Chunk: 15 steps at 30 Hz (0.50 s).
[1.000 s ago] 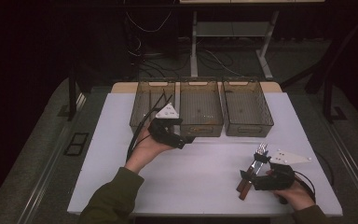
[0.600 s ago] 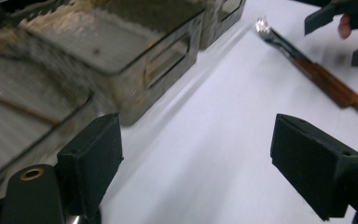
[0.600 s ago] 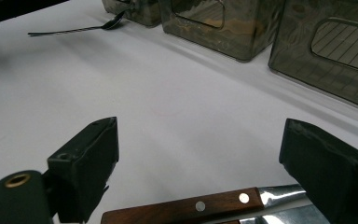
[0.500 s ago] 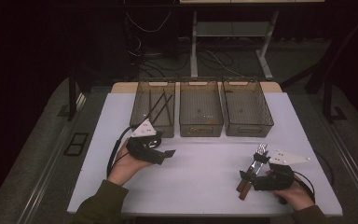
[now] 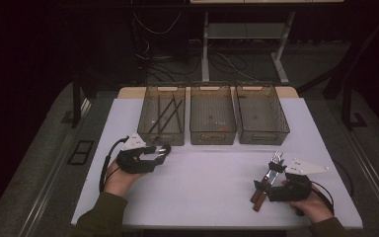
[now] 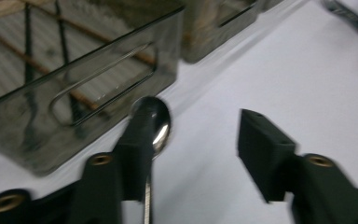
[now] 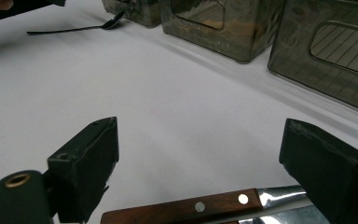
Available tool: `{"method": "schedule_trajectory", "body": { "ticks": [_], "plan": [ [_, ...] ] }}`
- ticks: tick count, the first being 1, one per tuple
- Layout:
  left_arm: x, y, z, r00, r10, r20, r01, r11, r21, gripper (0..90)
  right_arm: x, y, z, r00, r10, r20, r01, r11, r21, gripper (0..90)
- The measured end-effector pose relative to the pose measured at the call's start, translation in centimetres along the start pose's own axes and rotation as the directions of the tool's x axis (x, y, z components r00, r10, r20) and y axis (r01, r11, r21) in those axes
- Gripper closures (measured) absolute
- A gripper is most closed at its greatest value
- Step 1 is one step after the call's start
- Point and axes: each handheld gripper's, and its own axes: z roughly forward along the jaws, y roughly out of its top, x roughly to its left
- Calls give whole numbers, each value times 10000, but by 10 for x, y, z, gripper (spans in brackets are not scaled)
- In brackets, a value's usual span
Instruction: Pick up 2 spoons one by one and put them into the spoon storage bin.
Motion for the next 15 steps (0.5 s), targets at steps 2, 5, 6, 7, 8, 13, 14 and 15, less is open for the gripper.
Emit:
{"method": "schedule_trajectory", "body": {
  "ticks": [2, 5, 6, 7, 8, 13, 14, 15],
  "plan": [
    [5, -2, 4, 9998, -78, -196, 82, 9997, 236, 585, 0, 0, 0, 10000, 15, 11, -15, 10000, 5, 120],
    [12, -5, 11, 9994, -196, -279, 214, 9976, 656, 731, 0, 0, 1, 10000, 6, 10, -6, 10000, 21, 120],
    [14, -6, 14, 9992, -261, -304, 283, 9968, 748, 760, 0, 0, 1, 10000, 2, 13, -2, 10000, 26, 120],
    [16, -7, 16, 9992, -284, -291, 308, 9960, 844, 791, 0, 0, 1, 10000, -9, 21, 9, 10000, 32, 120],
    [17, -8, 18, 9991, -271, -332, 302, 9951, 939, 820, 0, 0, 1, 10000, -10, 19, 10, 10000, 29, 120],
    [19, -9, 26, 9977, -167, -657, 252, 9912, 1301, 892, 0, 0, 1, 10000, -21, 0, 21, 10000, 22, 120],
    [19, -9, 28, 9978, -171, -647, 261, 9898, 1401, 892, -1, 0, 1, 10000, -32, -7, 32, 10000, 27, 120],
    [19, -10, 30, 9971, -109, -750, 224, 9879, 1534, 893, 0, 0, 1, 10000, -42, -12, 42, 10000, 31, 120]
  ]
}}
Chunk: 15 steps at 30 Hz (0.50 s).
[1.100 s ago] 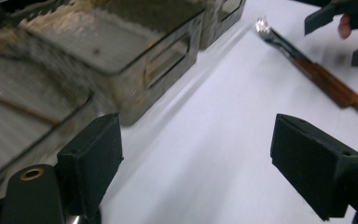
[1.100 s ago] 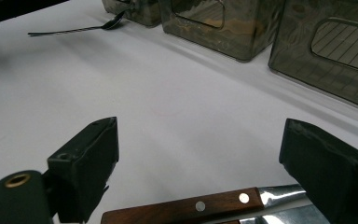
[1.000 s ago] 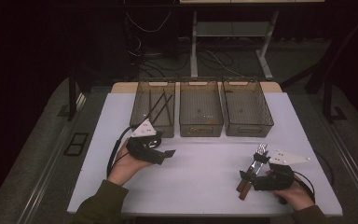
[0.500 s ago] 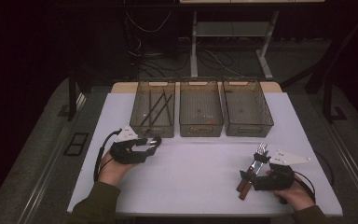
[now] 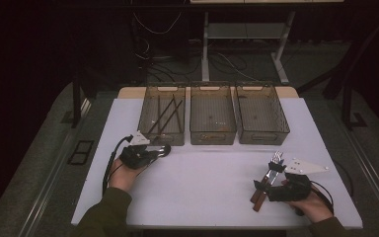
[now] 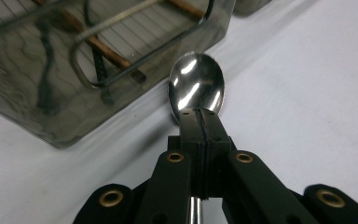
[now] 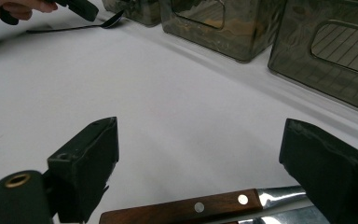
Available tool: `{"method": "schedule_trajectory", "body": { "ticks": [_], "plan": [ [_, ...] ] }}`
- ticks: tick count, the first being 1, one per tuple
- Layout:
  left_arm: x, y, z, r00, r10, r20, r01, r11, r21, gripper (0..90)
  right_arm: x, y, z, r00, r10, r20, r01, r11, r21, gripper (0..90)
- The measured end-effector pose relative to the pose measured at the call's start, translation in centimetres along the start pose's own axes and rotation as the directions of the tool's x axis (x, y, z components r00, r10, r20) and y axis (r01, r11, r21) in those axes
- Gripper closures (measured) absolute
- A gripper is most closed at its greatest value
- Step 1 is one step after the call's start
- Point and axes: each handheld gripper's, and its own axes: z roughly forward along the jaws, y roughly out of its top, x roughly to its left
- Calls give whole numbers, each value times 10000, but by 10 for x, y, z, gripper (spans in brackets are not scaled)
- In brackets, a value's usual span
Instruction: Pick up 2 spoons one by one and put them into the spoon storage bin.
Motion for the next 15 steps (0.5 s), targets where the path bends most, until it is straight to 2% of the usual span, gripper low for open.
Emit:
{"method": "schedule_trajectory", "body": {
  "ticks": [4, 9, 13, 15],
  "plan": [
    [0, 0, 4, 9997, 25, -253, -21, 9998, 185, 893, 0, 0, 0, 10000, -1, 18, 1, 10000, 3, 120],
    [2, -1, 6, 9996, -76, -254, 80, 9998, 166, 893, 0, 0, 0, 10000, 2, 12, -2, 10000, 4, 120],
    [2, -1, 7, 9998, -81, -167, 83, 9999, 144, 893, 0, 0, 0, 10000, -14, 21, 14, 10000, -1, 120],
    [2, -1, 7, 9999, -61, 109, 60, 9999, 148, 894, 0, 0, 0, 10000, -16, 33, 16, 10000, -36, 120]
  ]
}}
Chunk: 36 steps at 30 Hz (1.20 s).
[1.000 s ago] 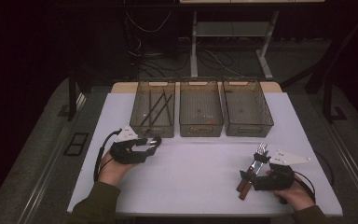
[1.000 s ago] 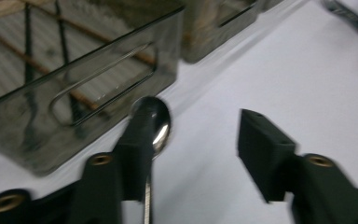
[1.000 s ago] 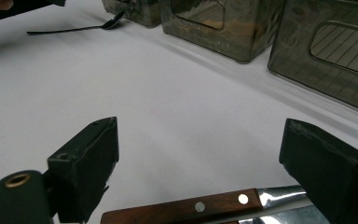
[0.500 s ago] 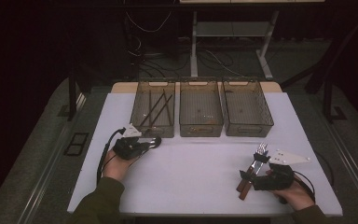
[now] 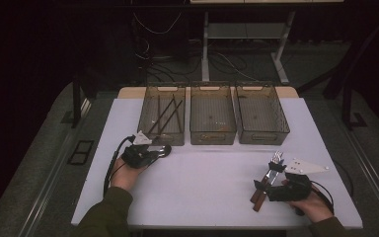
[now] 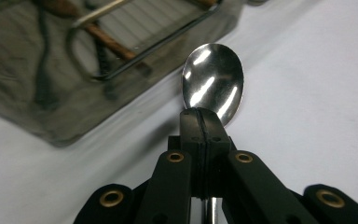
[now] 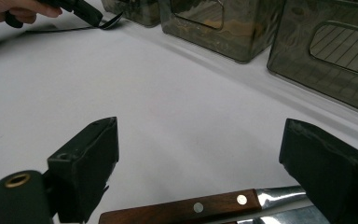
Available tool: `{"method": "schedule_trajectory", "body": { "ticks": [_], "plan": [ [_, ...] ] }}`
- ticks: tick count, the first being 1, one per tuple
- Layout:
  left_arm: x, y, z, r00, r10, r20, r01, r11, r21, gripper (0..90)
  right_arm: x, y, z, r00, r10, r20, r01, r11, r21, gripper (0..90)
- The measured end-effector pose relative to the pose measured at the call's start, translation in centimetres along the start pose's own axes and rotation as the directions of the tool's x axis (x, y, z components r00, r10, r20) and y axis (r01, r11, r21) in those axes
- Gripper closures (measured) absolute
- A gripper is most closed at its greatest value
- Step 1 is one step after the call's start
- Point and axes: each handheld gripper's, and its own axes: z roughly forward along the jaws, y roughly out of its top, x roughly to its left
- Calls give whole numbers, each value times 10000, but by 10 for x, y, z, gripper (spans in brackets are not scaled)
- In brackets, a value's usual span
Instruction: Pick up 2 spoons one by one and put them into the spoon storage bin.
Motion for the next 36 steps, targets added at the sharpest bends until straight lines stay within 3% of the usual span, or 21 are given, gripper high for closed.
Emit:
{"method": "schedule_trajectory", "body": {
  "ticks": [6, 10, 14, 16, 21, 23, 26, 36],
  "plan": [
    [-7, 1, 1, 9979, 356, 545, -359, 9993, 56, 895, 0, 0, 0, 10000, 21, -5, -21, 10000, 4, 120],
    [-12, 0, -1, 9940, 389, 1022, -404, 9991, 127, 895, 0, 0, -1, 10000, -2, -2, 2, 10000, -11, 120],
    [-13, 0, -1, 9926, 478, 1117, -492, 9987, 102, 894, 0, 0, -2, 10000, 13, -8, -13, 10000, -36, 120],
    [-13, 2, -3, 9920, 346, 1210, -332, 9994, -136, 893, 0, 0, -1, 10000, -8, -12, 8, 10000, -18, 120],
    [-13, 11, -5, 9876, 247, 1553, -107, 9958, -905, 717, 0, 0, -1, 10000, 22, -2, -22, 10000, -32, 120],
    [-13, 13, -2, 9838, 189, 1783, -15, 9953, -973, 618, -1, 0, 0, 10000, 33, 9, -33, 10000, -6, 120],
    [-14, 14, 4, 9826, 371, 1818, -248, 9973, -698, 525, 0, 0, 0, 10000, 22, -10, -22, 10000, -7, 120],
    [-19, 14, 15, 9822, 540, 1799, -507, 9985, -229, 477, 0, 0, 0, 10000, 53, -12, -53, 10000, 17, 120]
  ]
}}
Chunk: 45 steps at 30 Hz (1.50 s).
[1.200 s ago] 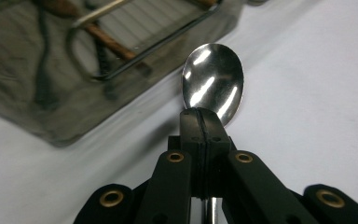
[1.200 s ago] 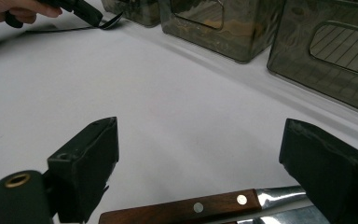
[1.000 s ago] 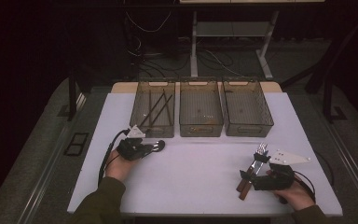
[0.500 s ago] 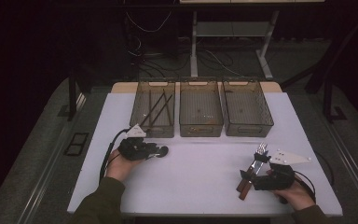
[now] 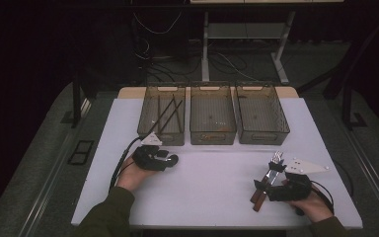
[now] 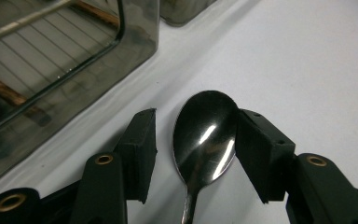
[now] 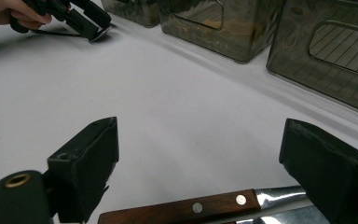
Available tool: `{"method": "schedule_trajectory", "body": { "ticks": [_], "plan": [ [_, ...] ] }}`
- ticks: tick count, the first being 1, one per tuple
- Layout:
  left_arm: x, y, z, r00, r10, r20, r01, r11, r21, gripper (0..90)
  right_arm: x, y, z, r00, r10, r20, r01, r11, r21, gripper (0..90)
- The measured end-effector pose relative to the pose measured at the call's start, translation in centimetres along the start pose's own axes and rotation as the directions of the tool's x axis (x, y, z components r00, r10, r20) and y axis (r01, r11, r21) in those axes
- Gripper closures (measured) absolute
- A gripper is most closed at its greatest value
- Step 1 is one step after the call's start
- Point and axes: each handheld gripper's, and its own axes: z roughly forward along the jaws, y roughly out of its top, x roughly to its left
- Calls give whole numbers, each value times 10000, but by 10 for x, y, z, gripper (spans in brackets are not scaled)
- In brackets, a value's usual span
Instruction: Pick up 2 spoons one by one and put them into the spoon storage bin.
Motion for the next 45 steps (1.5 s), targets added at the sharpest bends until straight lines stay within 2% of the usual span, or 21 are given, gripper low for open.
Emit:
{"method": "schedule_trajectory", "body": {
  "ticks": [10, 16, 19, 20, 22, 27, 30, 32, 34, 35, 38, 45],
  "plan": [
    [-5, 1, 2, 9990, 452, 51, -453, 9986, 258, 505, -1, 0, -1, 10000, -33, 23, 33, 10000, -27, 120],
    [-9, 1, 2, 9973, 731, -108, -727, 9967, 359, 530, 0, 0, 0, 10000, -54, 7, 55, 10000, -21, 120],
    [-9, 0, 2, 9974, 718, -86, -714, 9968, 359, 531, 0, 0, -1, 10000, -55, 10, 55, 10000, -37, 120],
    [-8, 0, 1, 9982, 599, 29, -599, 9977, 305, 531, 0, 0, -1, 10000, -59, 9, 59, 10000, -32, 120],
    [-4, -1, 1, 9979, 309, 562, -319, 9994, 166, 532, 0, 0, -1, 10000, -64, -2, 64, 10000, -33, 120],
    [1, -2, 0, 9973, 23, 737, -25, 10000, 27, 508, 0, 0, 0, 10000, -69, -8, 69, 10000, -7, 120],
    [2, -2, 0, 9978, 32, 659, -36, 10000, 51, 516, 0, 0, 0, 10000, -77, -2, 77, 10000, -15, 120],
    [0, -1, 0, 9987, 321, 391, -328, 9993, 167, 548, 0, 0, 0, 10000, -73, 6, 73, 10000, -15, 120],
    [-4, -1, 0, 9989, 453, 153, -457, 9986, 261, 565, 0, 0, 0, 10000, -86, 15, 86, 10000, -6, 120],
    [-5, 0, 1, 9970, 777, 34, -777, 9965, 311, 576, 0, 0, 0, 10000, -90, 7, 90, 10000, -7, 120],
    [-10, 1, 1, 9948, 996, -222, -984, 9939, 491, 588, 1, 0, 0, 10000, -83, -12, 83, 10000, 5, 120],
    [-9, 1, -1, 9935, 1112, -222, -1100, 9927, 489, 625, 1, 1, 0, 9999, -104, -1, 104, 9999, -2, 120]
  ]
}}
